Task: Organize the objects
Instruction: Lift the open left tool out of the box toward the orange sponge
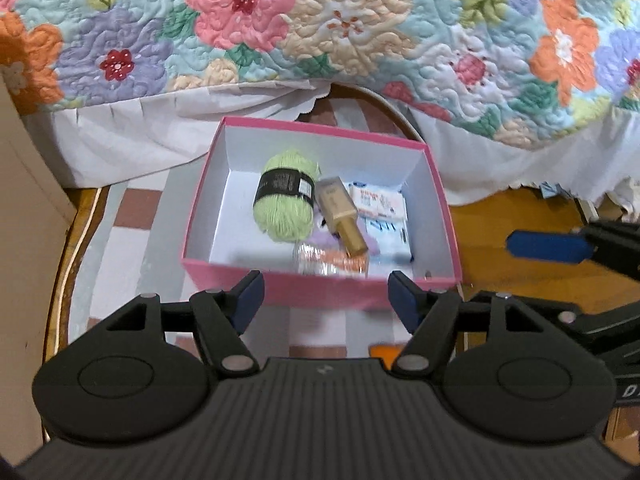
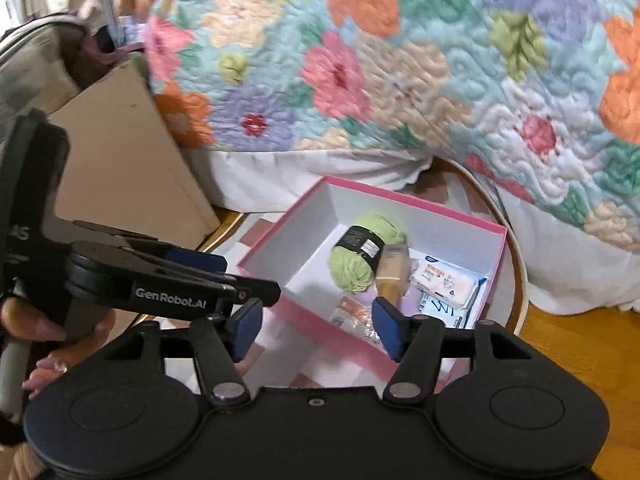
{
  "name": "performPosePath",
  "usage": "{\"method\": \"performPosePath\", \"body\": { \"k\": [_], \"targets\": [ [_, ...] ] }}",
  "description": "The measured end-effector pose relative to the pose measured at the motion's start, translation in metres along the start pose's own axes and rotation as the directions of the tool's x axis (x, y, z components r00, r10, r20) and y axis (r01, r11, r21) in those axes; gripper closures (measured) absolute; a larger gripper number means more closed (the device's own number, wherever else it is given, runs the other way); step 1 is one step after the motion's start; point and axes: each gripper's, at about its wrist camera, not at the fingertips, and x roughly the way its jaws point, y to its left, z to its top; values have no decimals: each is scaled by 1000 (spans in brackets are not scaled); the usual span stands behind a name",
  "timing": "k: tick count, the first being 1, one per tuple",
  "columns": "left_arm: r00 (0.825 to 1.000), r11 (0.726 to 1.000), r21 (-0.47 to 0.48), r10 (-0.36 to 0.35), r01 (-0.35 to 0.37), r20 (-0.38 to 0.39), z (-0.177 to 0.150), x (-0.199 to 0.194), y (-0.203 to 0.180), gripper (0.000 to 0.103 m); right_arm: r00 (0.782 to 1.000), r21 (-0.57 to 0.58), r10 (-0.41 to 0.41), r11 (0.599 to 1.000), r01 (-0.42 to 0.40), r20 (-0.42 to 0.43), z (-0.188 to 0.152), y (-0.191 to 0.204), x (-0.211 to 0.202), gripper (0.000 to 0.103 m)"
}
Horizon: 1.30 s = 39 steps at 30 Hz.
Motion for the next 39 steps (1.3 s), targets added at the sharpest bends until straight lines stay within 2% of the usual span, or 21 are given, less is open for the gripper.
{"method": "performPosePath", "body": {
  "k": [4, 11, 15, 19, 22, 28, 36, 39],
  "targets": [
    [1000, 1000, 21, -1, 1, -14, -19, -12, 0, 32, 1000, -52, -20, 998, 20, 12, -14, 12, -17, 26],
    [998, 999, 49, -15, 18, -53, -53, -14, -2, 28, 999, -67, -39, 997, 39, 5, -53, 13, -25, 23],
    [999, 1000, 9, -10, 10, -38, -67, -7, 1, 27, 999, -36, -43, 998, 43, -21, -73, 7, -19, 22],
    [999, 1000, 2, -6, 6, -47, -78, 8, 2, 27, 997, -2, -66, 998, 66, -33, -91, -4, -13, 22],
    [998, 1000, 5, -18, 18, -61, -86, 22, 2, 27, 995, -21, -101, 995, 101, -4, -107, -6, -7, 22],
    [998, 998, 19, -67, 67, -12, -103, 51, 0, 27, 995, -21, -103, 994, 103, 10, -135, -12, 15, 22],
    [992, 992, 12, -127, 127, -10, -126, 97, 1, 27, 992, 25, -104, 994, 106, -69, -169, -24, 61, 22],
    [987, 987, 8, -160, 160, -25, -133, 116, -2, 26, 988, -26, -127, 992, 125, -91, -179, -19, 80, 22]
  ]
}}
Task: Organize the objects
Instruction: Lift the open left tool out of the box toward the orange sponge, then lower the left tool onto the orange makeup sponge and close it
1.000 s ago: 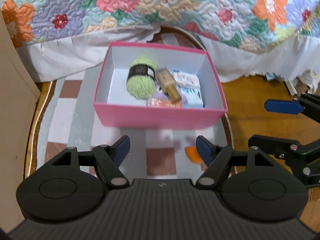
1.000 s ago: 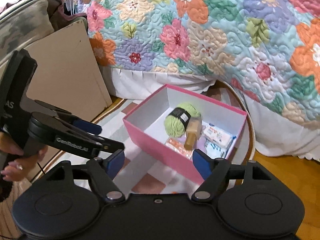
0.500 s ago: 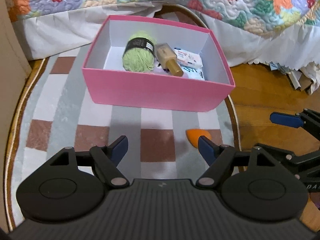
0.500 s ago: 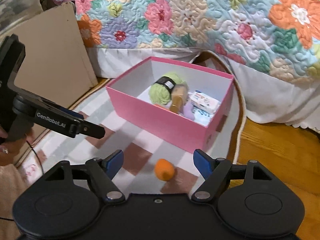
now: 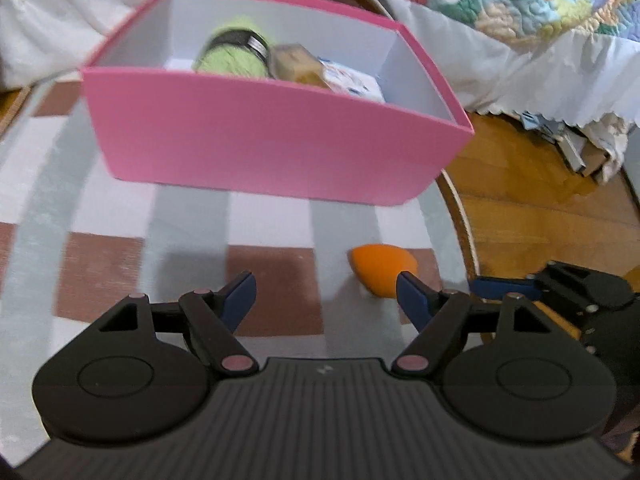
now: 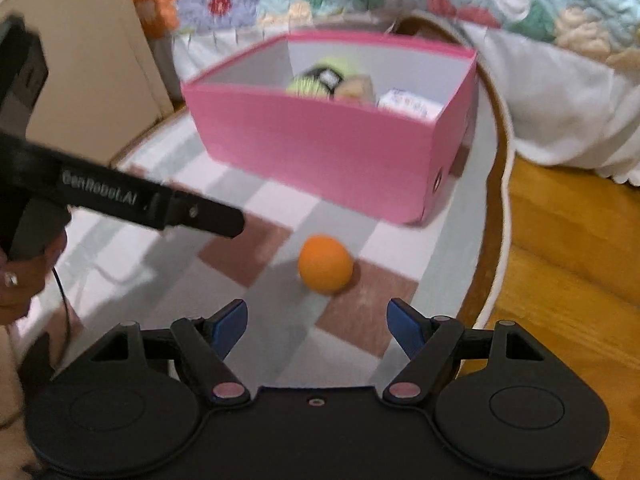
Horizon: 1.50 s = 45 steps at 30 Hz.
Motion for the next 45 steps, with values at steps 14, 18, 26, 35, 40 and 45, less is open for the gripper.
{"method": "performPosePath", "body": {
  "k": [14, 18, 26, 35, 40, 45],
  "targets": [
    [996, 996, -40, -81, 80, -28, -8, 52, -15, 32, 996, -131, -53, 989, 62, 65, -4, 6, 47, 29],
    [990, 987, -85, -137, 135, -24, -11, 56, -15, 60, 996, -127, -39, 991, 50, 85, 0, 9, 50, 58],
    [996, 995, -39, -90, 90, -15, -31, 41, -28, 64, 995, -111, -52, 992, 61, 83, -8, 29, 39, 62],
    [998, 998, -30, -58, 57, -34, -52, -5, -28, 64, 997, -84, 1, 996, 6, 80, -19, 61, 8, 62],
    [998, 999, -7, -50, 50, -37, -46, -31, -38, 64, 996, -54, 11, 999, -6, 91, -14, 67, -10, 62],
    [997, 997, -14, -73, 72, -6, -33, -63, -44, 63, 991, -54, 6, 999, 1, 130, 1, 74, -40, 62]
  ]
}}
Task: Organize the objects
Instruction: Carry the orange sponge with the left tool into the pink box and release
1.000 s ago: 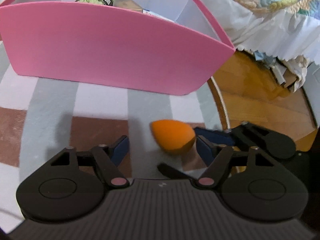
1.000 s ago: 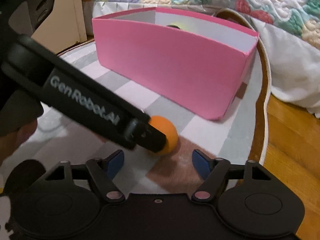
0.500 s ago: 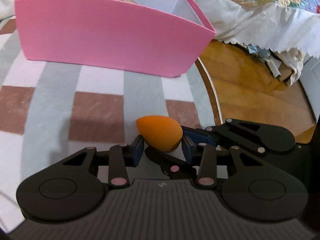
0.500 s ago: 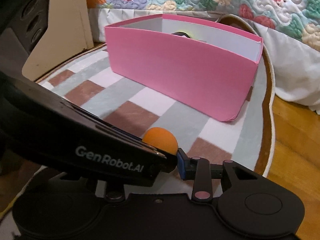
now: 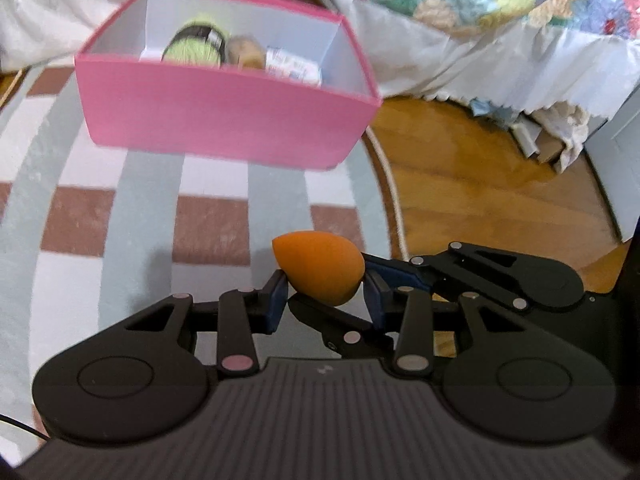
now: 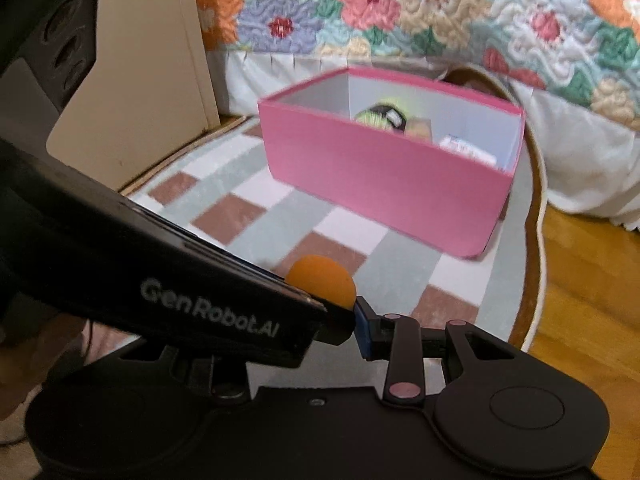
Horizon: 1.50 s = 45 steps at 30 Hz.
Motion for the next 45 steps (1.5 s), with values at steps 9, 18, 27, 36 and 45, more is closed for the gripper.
{"method": "performPosePath", "body": {
  "k": [9, 18, 27, 36, 45],
  "targets": [
    [996, 997, 62, 35, -39, 77, 39, -53, -20, 63, 998, -13, -6, 1000, 7, 60, 48, 5, -35, 62],
    [998, 1000, 14, 0, -1, 62, 104, -72, -12, 63, 999, -64, -2, 998, 4, 42, 112, -3, -43, 62],
    [999, 999, -24, -32, 32, 9, 169, -53, -8, 63, 999, 17, 30, 999, -29, -14, 164, -45, -31, 62],
    [999, 997, -77, -15, 12, -41, 206, 22, 1, 64, 990, 70, -16, 997, 25, -138, 187, -92, 31, 62],
    [995, 980, -196, -39, 19, -97, 211, 96, 31, 65, 963, 141, 4, 989, 35, -269, 175, -131, 101, 62]
  ]
}}
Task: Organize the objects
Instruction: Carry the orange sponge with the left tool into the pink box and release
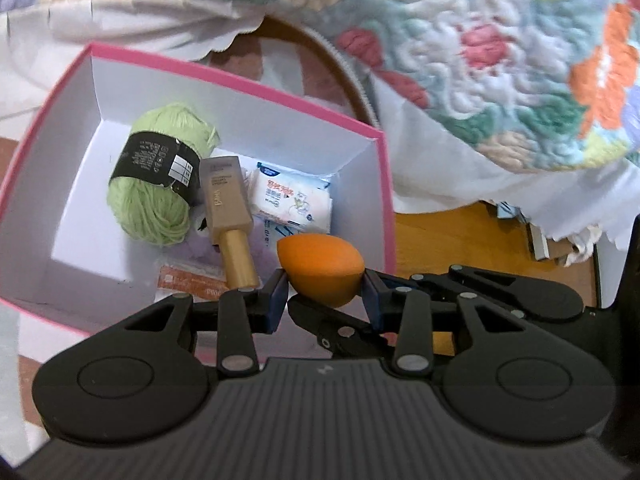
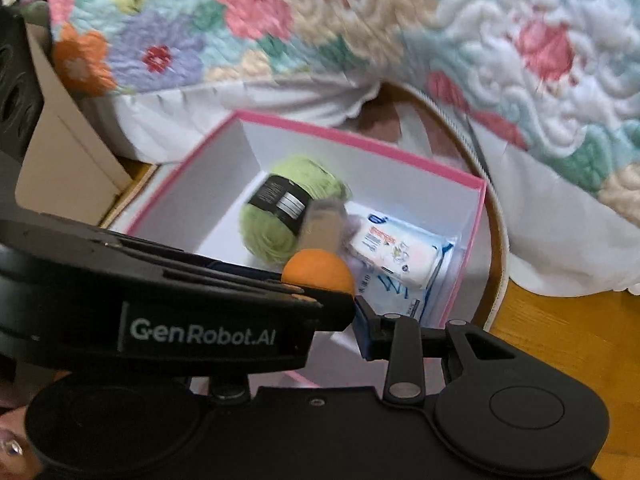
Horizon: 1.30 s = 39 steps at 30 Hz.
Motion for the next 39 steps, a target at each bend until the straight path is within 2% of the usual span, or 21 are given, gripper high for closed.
{"method": "performPosePath", "body": {
  "k": [11, 15, 18, 22, 25, 30, 34, 39],
  "targets": [
    [999, 997, -72, 17, -19, -32, 9, 50, 19, 65, 995, -30, -35, 999, 33, -89, 9, -18, 54, 62],
    [1000, 994, -105, 3, -6, -25, 11, 60, 24, 65, 995, -85, -71, 994, 65, -70, 10, -19, 62, 61],
    [1000, 993, -112, 21, -22, -9, 12, 61, 23, 61, 995, -112, -86, 991, 79, -59, 13, -20, 64, 61],
    [999, 996, -69, 48, -48, -1, 11, 48, 17, 45, 996, -109, -86, 991, 83, -24, 11, -24, 54, 52],
    [996, 996, -12, 89, -88, 20, 8, 33, 8, 40, 997, -97, -81, 992, 82, 14, 4, -26, 39, 42],
    [980, 982, 35, 185, -188, 67, 0, 2, 1, 37, 993, -89, -77, 992, 85, 91, -11, -20, 13, 40],
    [966, 967, 50, 244, -249, 86, -7, -20, 1, 33, 991, -50, -27, 998, 34, 130, -21, -17, -8, 38],
    [961, 960, 86, 257, -266, 103, -17, -50, 1, 33, 984, -36, 6, 999, 0, 177, -32, -6, -39, 35]
  ]
}}
